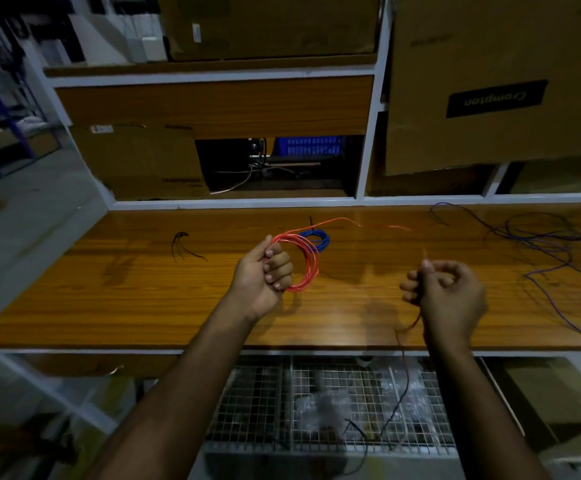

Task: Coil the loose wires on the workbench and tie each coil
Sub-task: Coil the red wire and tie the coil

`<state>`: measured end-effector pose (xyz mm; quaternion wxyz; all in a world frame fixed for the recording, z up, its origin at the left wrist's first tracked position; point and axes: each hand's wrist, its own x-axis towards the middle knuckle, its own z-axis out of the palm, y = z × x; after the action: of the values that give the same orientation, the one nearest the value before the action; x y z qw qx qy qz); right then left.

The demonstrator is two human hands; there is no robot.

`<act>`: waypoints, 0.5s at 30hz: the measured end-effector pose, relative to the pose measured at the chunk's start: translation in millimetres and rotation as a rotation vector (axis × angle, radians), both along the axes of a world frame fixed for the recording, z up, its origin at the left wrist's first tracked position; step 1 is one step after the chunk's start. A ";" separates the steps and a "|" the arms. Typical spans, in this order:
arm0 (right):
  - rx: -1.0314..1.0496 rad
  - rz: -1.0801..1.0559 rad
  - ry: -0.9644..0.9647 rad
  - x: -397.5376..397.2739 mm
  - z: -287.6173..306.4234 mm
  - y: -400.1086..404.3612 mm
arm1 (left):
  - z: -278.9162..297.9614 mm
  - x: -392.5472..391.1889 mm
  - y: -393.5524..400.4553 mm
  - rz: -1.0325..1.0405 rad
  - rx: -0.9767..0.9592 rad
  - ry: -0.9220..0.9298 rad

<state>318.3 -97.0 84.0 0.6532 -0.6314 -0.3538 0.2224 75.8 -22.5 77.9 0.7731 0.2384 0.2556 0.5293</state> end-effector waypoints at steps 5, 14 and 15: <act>-0.620 0.322 -0.828 -13.2 -22.5 -1.3 | 4.0 5.8 1.1 -0.005 0.028 0.018; -0.251 1.186 -0.993 -37.4 52.2 -24.5 | -3.2 16.8 -0.1 -0.034 0.011 0.091; -0.194 1.247 -0.984 -37.3 57.5 -21.8 | -2.4 18.4 -1.0 -0.041 0.015 0.097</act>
<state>281.1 -118.8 141.5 0.1198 -0.3971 -0.8682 0.2722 94.2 -23.5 75.5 0.7685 0.2749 0.2839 0.5032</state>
